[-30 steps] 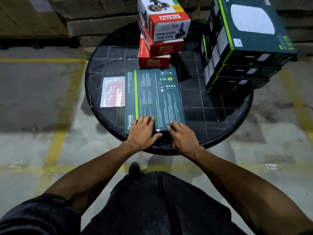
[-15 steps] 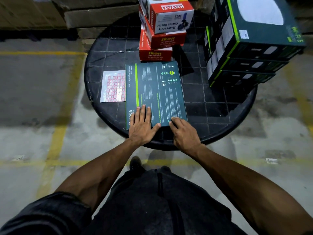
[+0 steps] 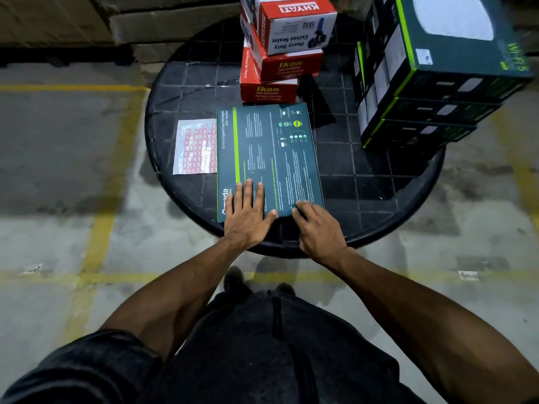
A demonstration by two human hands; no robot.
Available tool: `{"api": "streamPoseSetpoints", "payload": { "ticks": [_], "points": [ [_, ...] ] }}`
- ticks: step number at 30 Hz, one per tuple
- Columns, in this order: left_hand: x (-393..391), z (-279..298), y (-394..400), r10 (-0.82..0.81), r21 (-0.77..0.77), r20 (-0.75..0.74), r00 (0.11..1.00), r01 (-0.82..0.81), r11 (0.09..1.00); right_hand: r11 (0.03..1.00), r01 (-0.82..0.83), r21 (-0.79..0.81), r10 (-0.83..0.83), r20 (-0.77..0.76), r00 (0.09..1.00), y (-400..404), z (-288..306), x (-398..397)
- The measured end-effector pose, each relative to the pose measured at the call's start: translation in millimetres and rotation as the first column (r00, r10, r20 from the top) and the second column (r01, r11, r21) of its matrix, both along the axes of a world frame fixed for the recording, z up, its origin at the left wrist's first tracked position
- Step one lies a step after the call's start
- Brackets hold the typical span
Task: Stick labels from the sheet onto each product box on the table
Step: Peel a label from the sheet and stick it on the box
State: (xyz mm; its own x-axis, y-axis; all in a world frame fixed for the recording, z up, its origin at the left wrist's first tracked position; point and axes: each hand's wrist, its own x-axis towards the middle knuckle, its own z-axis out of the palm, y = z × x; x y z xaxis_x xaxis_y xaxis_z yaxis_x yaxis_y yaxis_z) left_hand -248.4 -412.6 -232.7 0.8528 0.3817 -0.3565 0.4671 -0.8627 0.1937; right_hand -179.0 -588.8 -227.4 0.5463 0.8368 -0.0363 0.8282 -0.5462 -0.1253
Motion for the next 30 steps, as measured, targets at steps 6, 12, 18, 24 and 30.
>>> {"api": "streamPoseSetpoints", "payload": {
  "ticks": [6,12,18,24,30],
  "points": [
    [-2.2,2.7,-0.5,-0.013,-0.014,0.050,0.999,0.013,1.000,1.000,0.013,0.003,-0.013,0.018,1.000,0.1,2.3,-1.7],
    [-15.3,0.6,2.1,-0.169,0.191,0.022,0.985,0.162,0.968,1.000,0.015,0.013,-0.015,0.024,1.000,-0.3,2.8,-2.2],
    [-11.1,2.2,-2.0,-0.180,0.278,0.051,0.982,0.159,0.947,1.000,0.016,-0.007,-0.016,0.001,1.000,-0.6,2.3,-2.3],
    [-7.9,-0.3,2.1,-0.205,0.314,0.042,0.978,0.182,0.932,1.000,0.013,0.023,-0.012,-0.011,1.000,-1.3,0.4,-1.0],
    [-9.4,1.1,7.0,-0.268,0.322,-0.008,0.963,0.256,0.911,1.000,0.008,0.026,-0.008,-0.008,1.000,-1.7,-0.8,-0.6]
  ]
}}
